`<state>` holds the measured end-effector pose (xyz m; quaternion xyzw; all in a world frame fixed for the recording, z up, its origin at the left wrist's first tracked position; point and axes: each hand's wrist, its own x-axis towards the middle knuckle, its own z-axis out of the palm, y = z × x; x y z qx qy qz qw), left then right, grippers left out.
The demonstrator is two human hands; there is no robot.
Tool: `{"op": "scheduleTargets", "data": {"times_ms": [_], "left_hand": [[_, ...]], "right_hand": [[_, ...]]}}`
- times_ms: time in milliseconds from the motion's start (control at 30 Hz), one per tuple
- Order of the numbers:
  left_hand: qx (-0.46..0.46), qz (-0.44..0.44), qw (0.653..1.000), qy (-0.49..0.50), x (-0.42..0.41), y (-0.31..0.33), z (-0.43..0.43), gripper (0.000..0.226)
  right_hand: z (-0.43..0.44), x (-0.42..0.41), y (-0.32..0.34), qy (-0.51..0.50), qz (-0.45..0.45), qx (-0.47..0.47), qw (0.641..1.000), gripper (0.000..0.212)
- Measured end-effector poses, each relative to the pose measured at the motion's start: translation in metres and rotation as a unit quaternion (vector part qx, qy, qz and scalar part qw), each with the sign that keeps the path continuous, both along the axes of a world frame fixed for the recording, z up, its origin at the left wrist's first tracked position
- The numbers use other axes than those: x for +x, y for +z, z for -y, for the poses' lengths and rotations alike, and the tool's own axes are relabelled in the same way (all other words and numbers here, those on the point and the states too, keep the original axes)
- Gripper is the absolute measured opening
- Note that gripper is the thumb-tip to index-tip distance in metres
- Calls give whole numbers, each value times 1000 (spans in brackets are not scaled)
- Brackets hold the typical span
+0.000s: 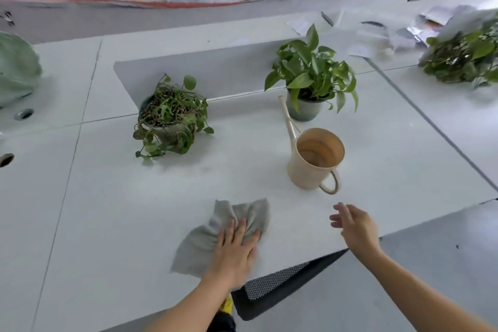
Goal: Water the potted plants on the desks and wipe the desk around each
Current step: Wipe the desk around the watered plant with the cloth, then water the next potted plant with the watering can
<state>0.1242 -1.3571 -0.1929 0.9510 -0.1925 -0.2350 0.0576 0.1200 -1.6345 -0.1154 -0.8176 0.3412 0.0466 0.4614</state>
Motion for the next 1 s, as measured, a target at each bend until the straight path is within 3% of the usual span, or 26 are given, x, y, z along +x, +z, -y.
{"op": "scheduleTargets", "data": {"times_ms": [133,367,467,600,1000], "left_hand": [[-5,-62,998,-25,4,17,22,48],[-12,-94,991,-94,59,23,52,46],[-20,-99,990,-94,85,19,70,45],[-13,-95,990,-102,117,18,97,48],[14,-179,983,-44,159,36,145,47]], "right_hand": [[27,25,28,-42,4,37,998,34],[44,91,47,4,-58,147,987,40],[46,103,42,19,-66,177,982,32],[51,118,39,42,-76,185,979,17],[104,129,62,74,-73,156,982,25]]}}
